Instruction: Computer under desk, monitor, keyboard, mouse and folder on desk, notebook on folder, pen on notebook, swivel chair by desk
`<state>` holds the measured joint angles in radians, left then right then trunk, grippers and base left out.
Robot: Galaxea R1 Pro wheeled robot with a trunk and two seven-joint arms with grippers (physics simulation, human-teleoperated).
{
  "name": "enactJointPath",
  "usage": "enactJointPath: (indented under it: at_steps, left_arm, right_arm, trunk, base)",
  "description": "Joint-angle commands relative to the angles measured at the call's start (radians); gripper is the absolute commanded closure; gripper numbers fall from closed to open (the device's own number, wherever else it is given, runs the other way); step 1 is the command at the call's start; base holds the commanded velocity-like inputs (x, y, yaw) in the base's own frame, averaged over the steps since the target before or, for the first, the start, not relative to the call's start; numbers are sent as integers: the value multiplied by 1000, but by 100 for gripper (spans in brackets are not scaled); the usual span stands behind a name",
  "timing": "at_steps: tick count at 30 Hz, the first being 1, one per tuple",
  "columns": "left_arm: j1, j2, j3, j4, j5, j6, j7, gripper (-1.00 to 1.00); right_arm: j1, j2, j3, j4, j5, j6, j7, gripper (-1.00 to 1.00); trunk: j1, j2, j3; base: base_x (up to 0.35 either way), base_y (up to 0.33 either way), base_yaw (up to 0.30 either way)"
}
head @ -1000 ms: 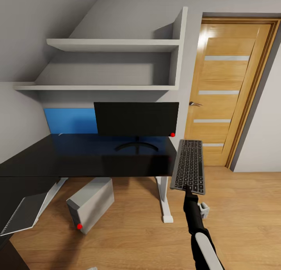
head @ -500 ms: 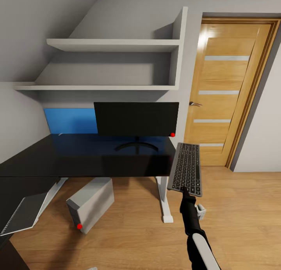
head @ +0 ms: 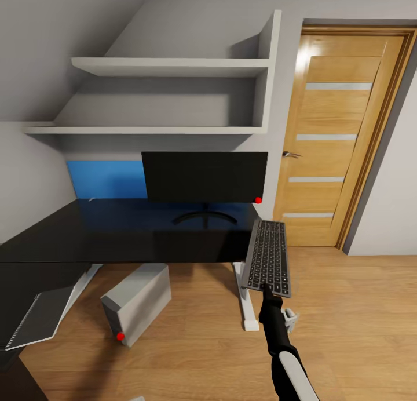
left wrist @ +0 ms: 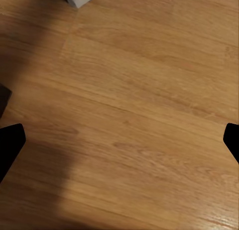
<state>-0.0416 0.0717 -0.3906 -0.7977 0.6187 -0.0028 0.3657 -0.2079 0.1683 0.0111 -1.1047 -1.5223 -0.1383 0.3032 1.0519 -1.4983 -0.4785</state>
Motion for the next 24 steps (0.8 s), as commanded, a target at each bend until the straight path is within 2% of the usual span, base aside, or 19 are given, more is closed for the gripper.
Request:
enactJointPath:
  at_steps: [1, 24]
  left_arm:
    - [-1, 2, -7, -1, 7, -1, 9, -100]
    - [-1, 2, -7, -1, 7, 0, 8, -100]
  right_arm:
    - [-1, 0, 1, 4, -10, -3, 8, 100]
    - [-1, -5, -15, 9, -9, -7, 6, 100]
  trunk:
    - [0, -1, -1]
    - [0, -1, -1]
  base:
    - [0, 189, 0]
    - [0, 21, 0]
